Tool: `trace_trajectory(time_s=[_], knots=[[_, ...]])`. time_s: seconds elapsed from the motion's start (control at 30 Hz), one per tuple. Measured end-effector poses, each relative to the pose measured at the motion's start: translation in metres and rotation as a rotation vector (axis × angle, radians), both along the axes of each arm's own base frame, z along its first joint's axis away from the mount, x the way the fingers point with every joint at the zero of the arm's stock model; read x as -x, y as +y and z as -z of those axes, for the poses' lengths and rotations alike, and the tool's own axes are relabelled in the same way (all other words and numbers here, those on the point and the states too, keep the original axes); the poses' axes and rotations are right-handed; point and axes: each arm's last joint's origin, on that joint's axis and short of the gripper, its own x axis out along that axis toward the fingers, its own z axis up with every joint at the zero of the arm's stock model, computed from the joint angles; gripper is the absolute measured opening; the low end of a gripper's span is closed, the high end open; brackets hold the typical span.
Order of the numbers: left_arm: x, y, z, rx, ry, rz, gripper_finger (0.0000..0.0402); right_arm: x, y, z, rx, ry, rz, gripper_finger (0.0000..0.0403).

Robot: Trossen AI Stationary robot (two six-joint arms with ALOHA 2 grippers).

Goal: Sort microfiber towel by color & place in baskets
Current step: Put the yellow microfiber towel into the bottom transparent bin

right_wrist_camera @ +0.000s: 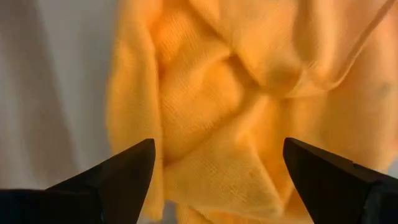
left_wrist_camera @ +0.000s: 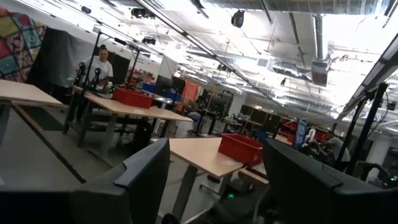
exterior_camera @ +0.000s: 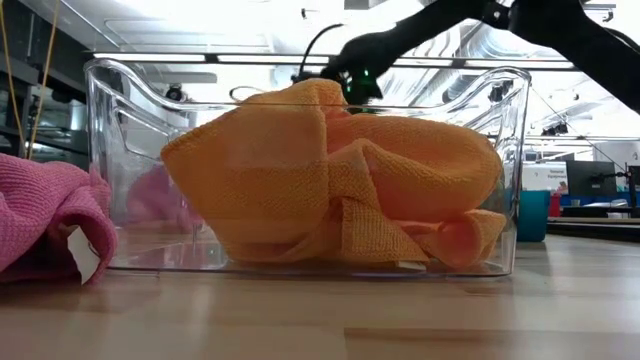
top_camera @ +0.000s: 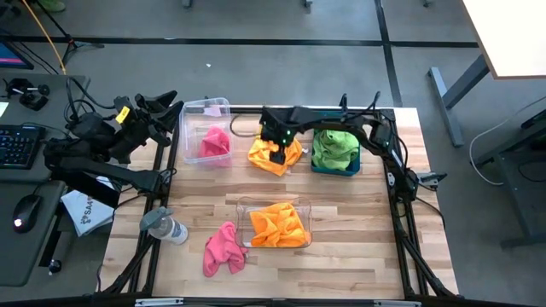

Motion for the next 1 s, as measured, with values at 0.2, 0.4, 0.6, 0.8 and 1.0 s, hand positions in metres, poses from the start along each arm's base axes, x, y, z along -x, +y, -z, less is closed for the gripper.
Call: trace_trajectory(time_s=[0.2,0.4,0.6,0.8,1.0], knots=[[0.000,0.000,0.001,0.016,-0.005,0.006,0.0242,0.001,0.014,0.040,0.145,0.012,0.038,0.0350],[0.000,0.000,0.001,0.018,-0.006,0.006,0.0242,0.007,0.025,0.054,0.137,0.037,0.058,0.0295],[0.000,0.000,0.001,0.021,-0.006,0.000,0.0242,0.017,0.038,0.031,0.064,0.048,0.010,0.0031],[-0.002,0.000,0.001,0.019,0.001,0.001,0.0242,0.037,0.043,-0.065,0.080,-0.194,0.069,0.0011],[-0.006,-0.001,0.003,0.015,0.019,0.002,0.0242,0.066,0.073,-0.142,-0.051,-0.438,0.036,0.0005]])
